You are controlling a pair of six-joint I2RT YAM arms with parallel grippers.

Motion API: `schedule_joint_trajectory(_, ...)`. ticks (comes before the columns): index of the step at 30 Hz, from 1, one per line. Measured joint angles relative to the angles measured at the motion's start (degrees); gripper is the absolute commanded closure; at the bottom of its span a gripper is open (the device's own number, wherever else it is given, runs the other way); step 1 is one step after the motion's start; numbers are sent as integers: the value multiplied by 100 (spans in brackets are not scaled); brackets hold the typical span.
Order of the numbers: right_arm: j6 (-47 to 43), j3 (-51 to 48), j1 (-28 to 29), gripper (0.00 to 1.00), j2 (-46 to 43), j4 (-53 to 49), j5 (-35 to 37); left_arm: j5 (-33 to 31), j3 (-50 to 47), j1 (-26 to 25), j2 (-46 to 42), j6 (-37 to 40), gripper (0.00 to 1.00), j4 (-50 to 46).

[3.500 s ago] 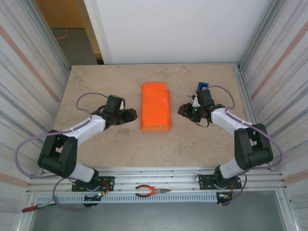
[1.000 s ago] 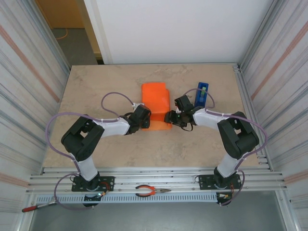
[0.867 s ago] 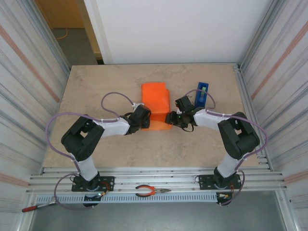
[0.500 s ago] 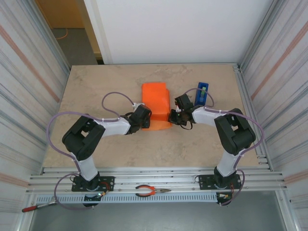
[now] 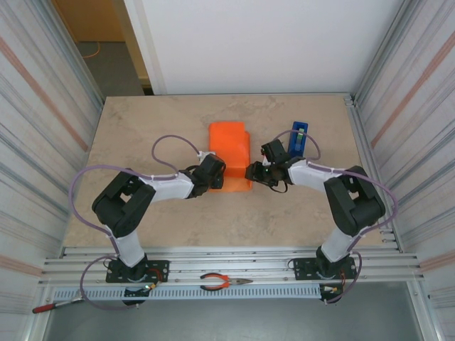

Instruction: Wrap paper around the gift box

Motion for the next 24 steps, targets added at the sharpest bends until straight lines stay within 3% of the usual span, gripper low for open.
schedule_joint_trajectory(5, 24, -118, 2, 34, -348, -33, 15, 0, 0, 0, 0, 0, 52, -50)
schedule_joint_trajectory(8, 26, -68, 13, 31, -319, -48, 13, 0, 0, 0, 0, 0, 52, -61)
schedule_joint_trajectory(17, 31, 566, 76, 43, 597, 37, 105, 101, 0, -24, -48, 11, 47, -90)
schedule_joint_trajectory(24, 11, 590, 7, 48, 791, 48, 118, 590, -170, 225, -739, 24, 45, -52)
